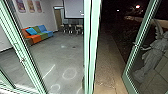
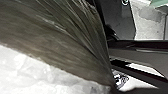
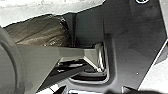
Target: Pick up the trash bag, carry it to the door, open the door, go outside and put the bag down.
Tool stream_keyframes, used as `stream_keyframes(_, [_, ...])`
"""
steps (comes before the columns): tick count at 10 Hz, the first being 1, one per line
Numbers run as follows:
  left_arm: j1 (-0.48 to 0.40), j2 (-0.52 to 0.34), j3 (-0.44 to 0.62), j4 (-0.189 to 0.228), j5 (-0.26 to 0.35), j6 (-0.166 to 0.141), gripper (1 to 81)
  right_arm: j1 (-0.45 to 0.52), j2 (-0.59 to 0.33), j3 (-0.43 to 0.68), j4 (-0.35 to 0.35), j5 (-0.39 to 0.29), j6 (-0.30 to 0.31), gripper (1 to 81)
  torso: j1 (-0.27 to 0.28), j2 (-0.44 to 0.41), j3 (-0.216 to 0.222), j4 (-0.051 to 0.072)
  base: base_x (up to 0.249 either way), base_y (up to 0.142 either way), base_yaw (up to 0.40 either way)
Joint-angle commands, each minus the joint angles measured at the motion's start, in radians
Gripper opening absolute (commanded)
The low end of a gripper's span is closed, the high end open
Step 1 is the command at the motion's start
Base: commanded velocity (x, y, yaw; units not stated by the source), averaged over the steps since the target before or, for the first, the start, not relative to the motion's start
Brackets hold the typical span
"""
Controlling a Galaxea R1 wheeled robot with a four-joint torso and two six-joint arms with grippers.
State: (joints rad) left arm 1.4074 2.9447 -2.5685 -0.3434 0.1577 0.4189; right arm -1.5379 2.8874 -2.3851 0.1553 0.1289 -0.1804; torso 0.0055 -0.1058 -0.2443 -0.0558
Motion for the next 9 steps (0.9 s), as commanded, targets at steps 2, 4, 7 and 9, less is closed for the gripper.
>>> stream_keyframes(2, [-0.044, -0.004, 0.004, 0.004, 0.085, 0.008, 1.0, 0.025, 0.002, 0.008, -0.016, -0.063, -0.004, 81.1, 0.000, 0.000, 0.000, 0.000, 0.000, 0.000, -0.269])
stream_keyframes(4, [-0.045, -0.004, 0.004, 0.004, 0.085, 0.007, 1.0, 0.025, 0.003, 0.003, -0.016, -0.063, -0.004, 81.1, 0.000, 0.000, 0.000, 0.000, 0.000, 0.000, -0.279])
stream_keyframes(7, [-0.044, -0.005, 0.004, 0.003, 0.083, 0.006, 1.0, 0.027, 0.003, -0.011, -0.014, -0.063, -0.004, 81.1, 0.000, 0.000, 0.000, 0.000, 0.000, 0.000, -0.280])
stream_keyframes(9, [-0.044, -0.004, 0.004, 0.004, 0.083, 0.006, 1.0, 0.026, 0.003, -0.011, -0.014, -0.065, -0.004, 81.1, 0.000, 0.000, 0.000, 0.000, 0.000, 0.000, -0.284])
